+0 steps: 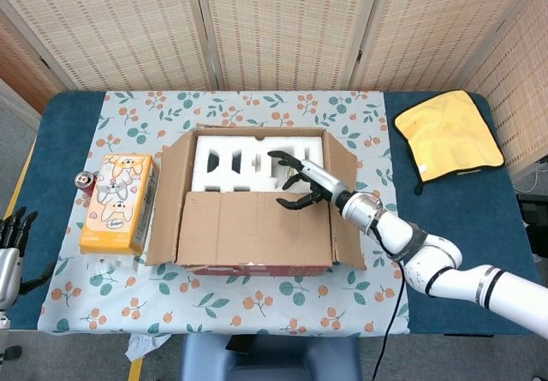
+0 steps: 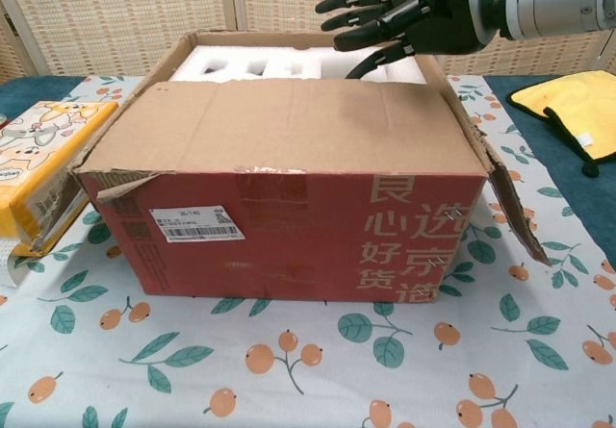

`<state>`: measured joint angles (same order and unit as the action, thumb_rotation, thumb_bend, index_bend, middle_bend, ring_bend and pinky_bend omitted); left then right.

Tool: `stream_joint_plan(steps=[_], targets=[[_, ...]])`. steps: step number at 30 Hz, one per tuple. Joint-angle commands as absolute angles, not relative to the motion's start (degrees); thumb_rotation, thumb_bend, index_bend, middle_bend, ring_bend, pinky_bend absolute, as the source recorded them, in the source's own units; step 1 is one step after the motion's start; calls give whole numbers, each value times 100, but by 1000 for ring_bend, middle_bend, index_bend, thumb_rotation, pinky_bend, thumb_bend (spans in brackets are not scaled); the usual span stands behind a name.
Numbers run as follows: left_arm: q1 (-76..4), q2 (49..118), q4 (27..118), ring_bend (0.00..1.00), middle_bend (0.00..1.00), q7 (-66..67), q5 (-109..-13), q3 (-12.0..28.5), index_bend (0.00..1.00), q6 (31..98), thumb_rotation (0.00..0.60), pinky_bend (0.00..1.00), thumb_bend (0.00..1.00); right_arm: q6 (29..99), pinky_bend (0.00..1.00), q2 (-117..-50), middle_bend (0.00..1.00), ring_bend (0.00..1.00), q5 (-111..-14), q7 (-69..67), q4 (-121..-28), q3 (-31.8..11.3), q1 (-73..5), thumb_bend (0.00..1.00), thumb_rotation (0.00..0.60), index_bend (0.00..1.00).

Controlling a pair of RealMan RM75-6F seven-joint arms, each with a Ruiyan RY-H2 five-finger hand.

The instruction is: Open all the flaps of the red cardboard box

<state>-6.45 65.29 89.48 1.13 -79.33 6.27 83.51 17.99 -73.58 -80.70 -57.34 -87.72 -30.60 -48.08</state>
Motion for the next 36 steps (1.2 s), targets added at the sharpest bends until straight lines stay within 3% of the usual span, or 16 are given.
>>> stream_joint_plan(steps=[1, 9, 21, 27, 36], targets=[[-653, 6534, 8942, 0, 0, 122, -7927, 626, 0, 8337, 600, 0, 341, 1894, 287, -7312, 0, 0, -8390, -6164, -8754, -2885, -4840, 408, 600, 0], [-657, 6540, 8944, 0, 0, 134, -7922, 620, 0, 8330, 600, 0, 342, 2293, 313, -7038, 0, 0, -8978, -7296, -8950, -2431, -4947, 409, 600, 0], [-679, 6554, 8984, 0, 0, 198, -7941, 589, 0, 8290, 600, 0, 342, 3529, 324, -6456, 0, 0, -9844, -9037, -8848, -1581, -5325, 409, 600, 0], [-708, 6572, 8987, 0, 0, 223, -7992, 552, 0, 8242, 600, 0, 342, 3968, 324, -6028, 0, 0, -9915, -9106, -9162, -1415, -5449, 408, 600, 0], [-694, 6610, 9048, 0, 0, 381, -8169, 480, 0, 8357, 600, 0, 342, 4229, 339, -5096, 0, 0, -9546, -8548, -10351, -1405, -5416, 409, 600, 0]])
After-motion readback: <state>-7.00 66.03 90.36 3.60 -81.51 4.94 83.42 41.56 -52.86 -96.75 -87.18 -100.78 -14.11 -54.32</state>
